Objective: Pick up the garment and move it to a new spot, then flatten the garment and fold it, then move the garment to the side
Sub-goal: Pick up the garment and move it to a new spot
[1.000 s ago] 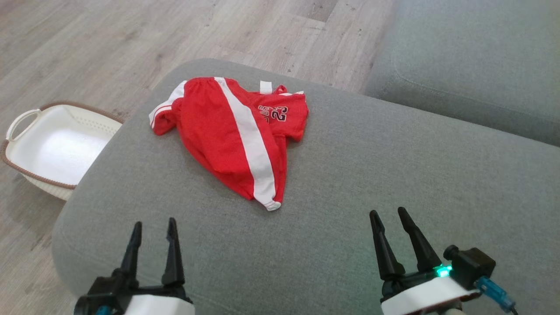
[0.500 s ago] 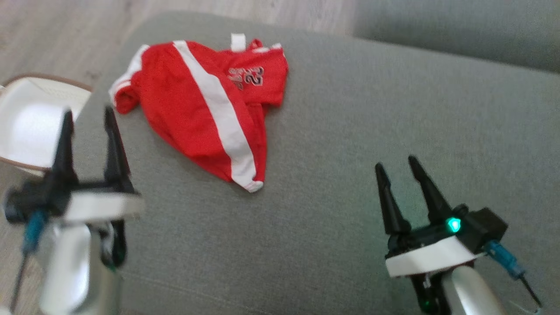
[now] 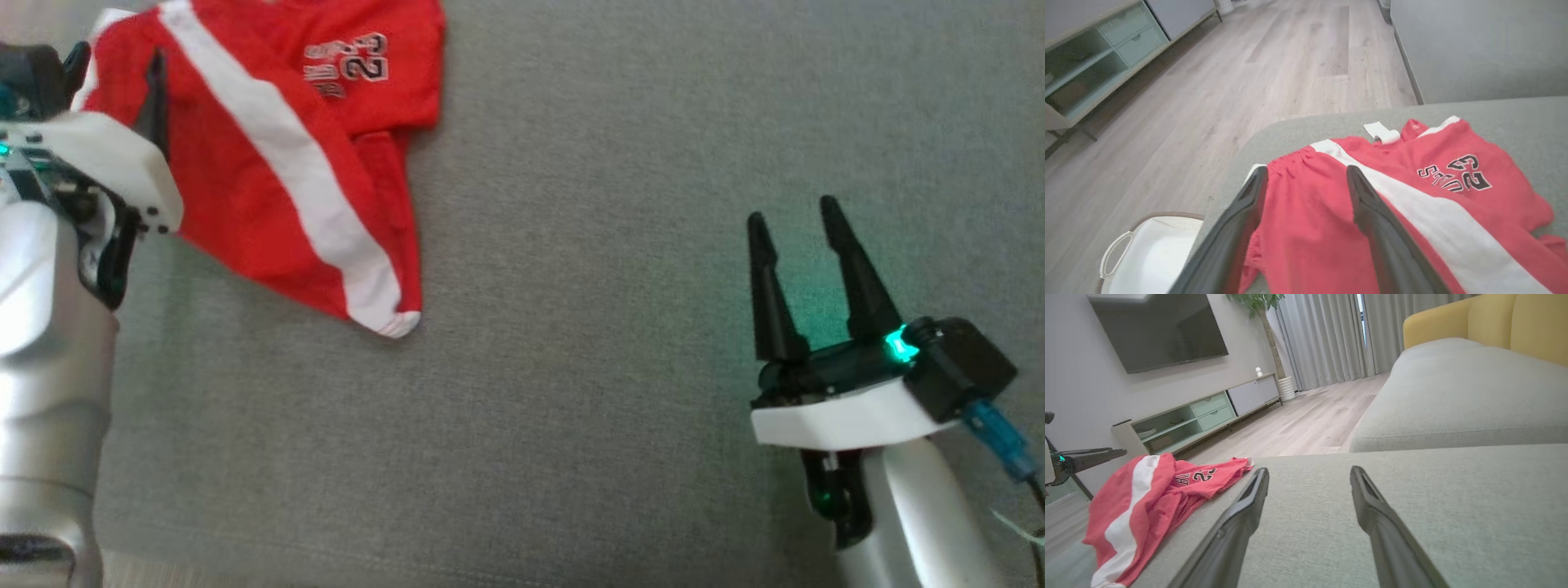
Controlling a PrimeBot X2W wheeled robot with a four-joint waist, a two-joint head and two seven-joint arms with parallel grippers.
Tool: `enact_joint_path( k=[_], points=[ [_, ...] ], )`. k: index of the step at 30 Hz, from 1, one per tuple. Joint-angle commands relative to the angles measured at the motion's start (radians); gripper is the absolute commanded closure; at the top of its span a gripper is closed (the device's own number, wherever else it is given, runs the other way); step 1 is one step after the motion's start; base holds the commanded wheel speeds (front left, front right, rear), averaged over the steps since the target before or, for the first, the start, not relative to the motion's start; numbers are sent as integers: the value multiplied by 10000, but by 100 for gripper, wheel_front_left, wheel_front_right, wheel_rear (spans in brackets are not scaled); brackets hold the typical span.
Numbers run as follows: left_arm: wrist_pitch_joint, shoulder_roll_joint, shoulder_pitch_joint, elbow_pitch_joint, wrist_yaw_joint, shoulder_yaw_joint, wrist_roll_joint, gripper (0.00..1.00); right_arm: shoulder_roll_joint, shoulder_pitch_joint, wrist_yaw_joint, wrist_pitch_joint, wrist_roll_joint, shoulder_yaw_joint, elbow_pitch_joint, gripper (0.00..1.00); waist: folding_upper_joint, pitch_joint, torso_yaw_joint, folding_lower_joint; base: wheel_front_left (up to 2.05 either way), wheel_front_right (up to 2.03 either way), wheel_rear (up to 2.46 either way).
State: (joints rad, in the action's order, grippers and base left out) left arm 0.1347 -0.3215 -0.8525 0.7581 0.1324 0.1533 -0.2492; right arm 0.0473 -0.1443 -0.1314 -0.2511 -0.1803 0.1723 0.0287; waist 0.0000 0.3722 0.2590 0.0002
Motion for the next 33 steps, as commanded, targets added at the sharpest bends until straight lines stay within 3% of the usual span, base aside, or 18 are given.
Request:
enact_joint_path(
  k=[1,12,14,15,19,24,30,33],
  points=[
    [145,-666,-563,56,-21,-23,-207,0,29,-233,7,-107,-69,134,-368,0,0,475,-368,-2,0,0,0],
    [496,-954,-1463,1889,-19,1179,-1617,0,29,-481,7,-107,81,101,-542,0,0,1004,-668,-2,0,0,0],
    [426,-991,-1553,2055,-19,1303,-1870,80,29,-489,7,-107,88,73,-541,0,0,1023,-662,-2,0,0,0],
    [356,-1017,-1607,2131,-18,1369,-1934,100,29,-492,7,-107,90,64,-535,0,0,1024,-659,-2,0,0,0],
    [-19,-1071,-1786,2258,-18,1756,-2166,100,29,-517,7,-107,78,75,-444,0,0,895,-656,-2,0,0,0],
    [-1406,-1212,-2220,2274,-38,1639,-2349,100,29,-511,7,-107,-117,99,-324,0,0,492,-691,-2,0,0,0],
    [-2990,-1065,-2580,1953,-70,1486,-2440,100,29,-349,7,-107,-501,151,-141,0,0,-279,-756,-2,0,0,0],
    [-3204,-831,-2595,1332,-32,1541,-2855,100,29,-252,7,-107,-692,165,-52,0,0,-675,-807,-2,0,0,0]
  ],
)
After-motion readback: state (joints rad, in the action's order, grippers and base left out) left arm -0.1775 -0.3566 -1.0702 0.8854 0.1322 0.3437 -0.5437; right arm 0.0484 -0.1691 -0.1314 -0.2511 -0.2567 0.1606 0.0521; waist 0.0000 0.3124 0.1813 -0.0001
